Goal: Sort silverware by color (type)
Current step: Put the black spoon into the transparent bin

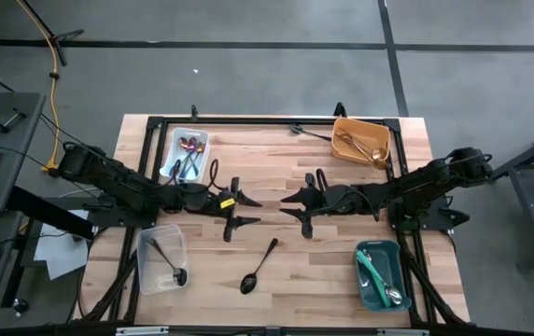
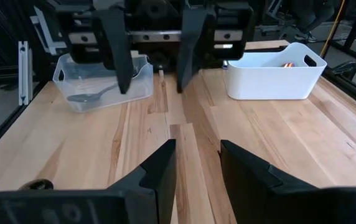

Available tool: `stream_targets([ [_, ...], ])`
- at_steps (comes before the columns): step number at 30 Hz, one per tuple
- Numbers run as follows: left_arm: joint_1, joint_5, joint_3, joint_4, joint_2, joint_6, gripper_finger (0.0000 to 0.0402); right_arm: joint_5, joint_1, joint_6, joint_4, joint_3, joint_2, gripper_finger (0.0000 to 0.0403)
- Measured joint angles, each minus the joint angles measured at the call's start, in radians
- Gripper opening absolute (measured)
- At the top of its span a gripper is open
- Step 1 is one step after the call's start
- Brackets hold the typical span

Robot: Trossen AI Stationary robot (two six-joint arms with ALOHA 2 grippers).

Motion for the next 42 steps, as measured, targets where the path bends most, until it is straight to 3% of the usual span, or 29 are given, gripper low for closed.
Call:
stream_targets([
  [21,0.001,-0.005,0.003,0.007,0.0,0.002,0.0184,-0.006,0.0,-0.018,0.014,0.0,0.0,0.0119],
  [30,0.001,-0.005,0.003,-0.031,0.0,-0.001,0.0184,-0.165,0.062,-0.033,0.1,0.001,0.051,0.0119],
  [36,0.001,-0.005,0.003,-0.075,0.0,-0.025,0.0184,-0.122,0.162,-0.037,0.015,0.137,0.202,0.0119],
  [42,0.001,-0.005,0.003,-0.078,0.0,-0.035,0.0184,-0.121,0.206,-0.088,-0.336,0.393,0.362,0.0119],
])
